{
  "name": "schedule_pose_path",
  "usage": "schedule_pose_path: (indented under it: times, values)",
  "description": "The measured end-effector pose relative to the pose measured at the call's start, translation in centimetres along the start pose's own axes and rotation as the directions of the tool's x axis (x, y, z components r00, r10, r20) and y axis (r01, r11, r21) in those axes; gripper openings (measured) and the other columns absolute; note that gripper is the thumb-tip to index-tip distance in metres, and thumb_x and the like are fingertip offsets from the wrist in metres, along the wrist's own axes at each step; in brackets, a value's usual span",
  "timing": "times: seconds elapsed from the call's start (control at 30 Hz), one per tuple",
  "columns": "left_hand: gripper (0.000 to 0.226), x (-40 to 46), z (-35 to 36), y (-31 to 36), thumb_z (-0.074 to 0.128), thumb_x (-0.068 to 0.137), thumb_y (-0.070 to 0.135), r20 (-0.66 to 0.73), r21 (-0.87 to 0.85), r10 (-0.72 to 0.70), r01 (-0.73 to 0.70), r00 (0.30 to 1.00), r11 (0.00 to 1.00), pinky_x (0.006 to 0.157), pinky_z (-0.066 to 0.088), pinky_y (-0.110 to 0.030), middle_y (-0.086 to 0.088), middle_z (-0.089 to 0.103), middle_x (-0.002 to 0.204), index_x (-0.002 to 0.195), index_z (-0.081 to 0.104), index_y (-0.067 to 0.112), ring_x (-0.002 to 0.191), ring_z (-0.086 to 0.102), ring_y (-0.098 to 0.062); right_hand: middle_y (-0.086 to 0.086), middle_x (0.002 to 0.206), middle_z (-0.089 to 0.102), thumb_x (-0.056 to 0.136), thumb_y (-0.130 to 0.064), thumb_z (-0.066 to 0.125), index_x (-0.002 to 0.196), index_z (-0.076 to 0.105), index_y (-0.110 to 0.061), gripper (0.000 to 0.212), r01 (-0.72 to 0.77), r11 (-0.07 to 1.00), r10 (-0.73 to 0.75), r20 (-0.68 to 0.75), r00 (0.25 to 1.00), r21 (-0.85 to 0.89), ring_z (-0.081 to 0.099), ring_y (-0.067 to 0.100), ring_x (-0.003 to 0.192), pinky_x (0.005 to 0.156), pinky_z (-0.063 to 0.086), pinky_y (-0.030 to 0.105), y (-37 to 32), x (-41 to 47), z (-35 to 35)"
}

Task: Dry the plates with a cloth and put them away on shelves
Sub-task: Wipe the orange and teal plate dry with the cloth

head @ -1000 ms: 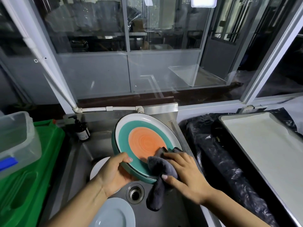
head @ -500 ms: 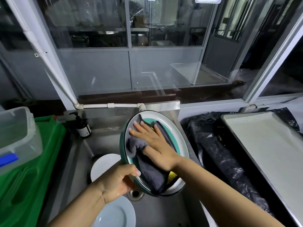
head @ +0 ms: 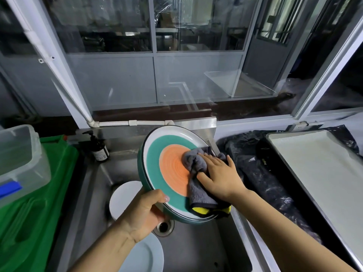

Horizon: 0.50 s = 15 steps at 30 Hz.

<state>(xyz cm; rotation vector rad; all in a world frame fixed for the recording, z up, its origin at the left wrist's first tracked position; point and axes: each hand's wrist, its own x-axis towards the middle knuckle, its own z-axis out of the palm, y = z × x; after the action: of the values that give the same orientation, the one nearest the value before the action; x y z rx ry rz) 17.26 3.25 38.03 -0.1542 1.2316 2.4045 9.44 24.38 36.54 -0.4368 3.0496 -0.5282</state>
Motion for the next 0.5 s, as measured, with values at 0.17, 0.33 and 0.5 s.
schedule_pose_path:
  times: [0.17, 0.33, 0.5]
  values:
    - [0.051, 0.4, -0.5, 0.0, 0.069, 0.042, 0.009, -0.032, 0.018, 0.012, -0.011, 0.999, 1.000, 0.079, 0.052, -0.048, -0.020, 0.067, 0.091, 0.093, 0.071, 0.005, 0.083, 0.067, -0.033, -0.010, 0.126, 0.060, 0.077, -0.056, 0.019, 0.114, 0.055, -0.030, 0.058, 0.076, 0.996, -0.079, 0.037, 0.996, 0.054, 0.052, 0.013, 0.119, 0.112, 0.025, 0.047, -0.2, -4.3, 0.1]
    - [0.057, 1.2, -0.4, 0.4, 0.067, 0.045, 0.010, -0.028, 0.018, 0.057, -0.056, 0.998, 0.998, 0.074, 0.056, -0.048, -0.022, 0.068, 0.094, 0.102, 0.066, 0.001, 0.083, 0.065, -0.033, -0.003, 0.149, 0.046, 0.088, -0.065, 0.028, 0.138, 0.051, -0.023, 0.069, 0.243, 0.955, -0.248, 0.007, 0.969, 0.172, 0.036, 0.011, 0.141, 0.117, 0.017, 0.041, -1.1, -7.5, 1.0]
    - [0.037, 1.6, 0.4, 1.2, 0.065, 0.052, 0.012, 0.006, -0.029, 0.039, -0.039, 0.999, 0.999, 0.063, 0.057, -0.035, -0.018, 0.067, 0.086, 0.087, 0.073, 0.004, 0.073, 0.065, -0.024, -0.005, 0.128, 0.063, 0.082, -0.057, 0.063, 0.128, 0.055, -0.024, 0.058, 0.353, 0.936, -0.336, -0.337, 0.880, -0.011, 0.058, 0.016, 0.120, 0.107, 0.035, 0.048, -3.4, -6.9, 3.1]
